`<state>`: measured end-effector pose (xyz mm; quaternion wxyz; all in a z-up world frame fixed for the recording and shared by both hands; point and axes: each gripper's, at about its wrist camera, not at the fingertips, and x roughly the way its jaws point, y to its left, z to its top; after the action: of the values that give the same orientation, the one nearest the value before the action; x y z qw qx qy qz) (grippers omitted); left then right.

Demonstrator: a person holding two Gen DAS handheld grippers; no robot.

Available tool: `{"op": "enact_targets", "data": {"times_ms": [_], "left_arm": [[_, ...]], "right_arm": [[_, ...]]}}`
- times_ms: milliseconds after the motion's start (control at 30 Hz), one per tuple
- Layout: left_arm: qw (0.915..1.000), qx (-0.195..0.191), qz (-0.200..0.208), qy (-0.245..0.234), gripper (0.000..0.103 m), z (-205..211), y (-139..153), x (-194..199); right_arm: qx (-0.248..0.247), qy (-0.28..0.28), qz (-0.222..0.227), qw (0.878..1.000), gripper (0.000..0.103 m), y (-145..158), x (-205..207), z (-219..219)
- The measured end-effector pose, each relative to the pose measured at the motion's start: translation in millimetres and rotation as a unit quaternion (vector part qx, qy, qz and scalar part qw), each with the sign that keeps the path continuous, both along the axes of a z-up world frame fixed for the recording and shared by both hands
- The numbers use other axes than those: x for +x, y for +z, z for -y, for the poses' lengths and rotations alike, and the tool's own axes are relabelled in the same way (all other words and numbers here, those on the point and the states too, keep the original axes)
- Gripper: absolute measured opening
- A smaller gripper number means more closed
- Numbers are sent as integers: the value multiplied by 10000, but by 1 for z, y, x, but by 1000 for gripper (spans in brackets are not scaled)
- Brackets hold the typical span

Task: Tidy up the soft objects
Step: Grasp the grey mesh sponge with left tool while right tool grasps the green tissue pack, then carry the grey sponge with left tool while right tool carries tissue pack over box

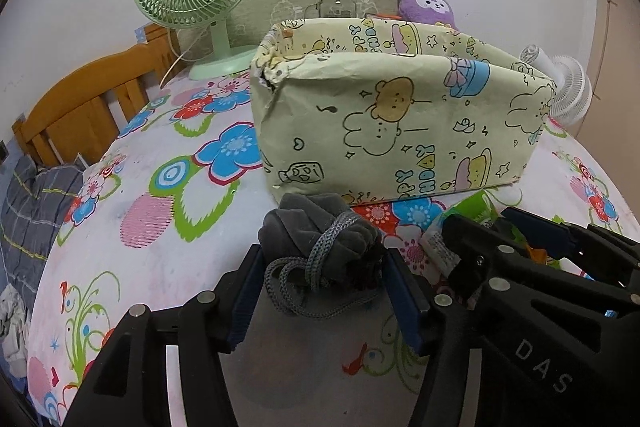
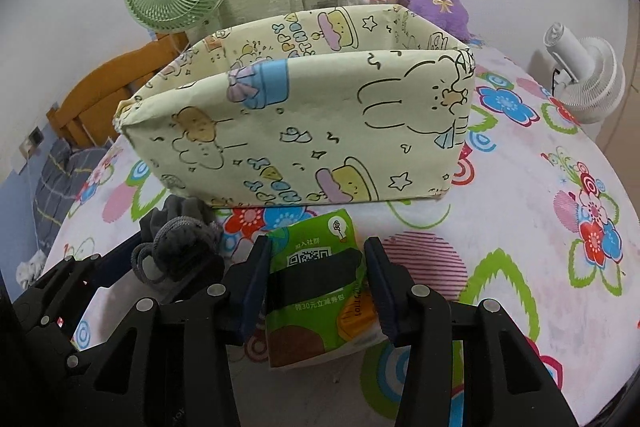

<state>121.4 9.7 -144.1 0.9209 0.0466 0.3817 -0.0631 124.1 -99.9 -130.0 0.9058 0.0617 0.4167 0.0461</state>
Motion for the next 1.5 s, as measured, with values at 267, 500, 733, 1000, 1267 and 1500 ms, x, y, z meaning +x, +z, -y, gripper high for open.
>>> {"op": "enact_targets", "data": {"times_ms": [267, 500, 733, 1000, 1267, 1500], "left_arm": [[10000, -2, 26, -27, 50, 4, 1, -3], [9999, -30, 103, -77, 48, 9, 7, -12], [9996, -74, 253, -109, 47, 18, 20, -25], [9990, -189, 392, -94, 47, 28, 37, -37], [9986, -209, 475, -2, 47, 37, 59, -46], [9974, -286, 651, 73, 47, 44, 84, -51]], "right_arm": [[52, 28, -10, 10000, 50, -1, 1, 1], [71, -26, 37, 10000, 50, 5, -6, 7], [42, -36, 143, 9999, 50, 17, -15, 14], [-41, -32, 329, 9994, 50, 37, -29, 25], [-95, 110, 501, 9986, 50, 63, -39, 31], [-92, 258, 764, 9967, 50, 90, -45, 38]]}}
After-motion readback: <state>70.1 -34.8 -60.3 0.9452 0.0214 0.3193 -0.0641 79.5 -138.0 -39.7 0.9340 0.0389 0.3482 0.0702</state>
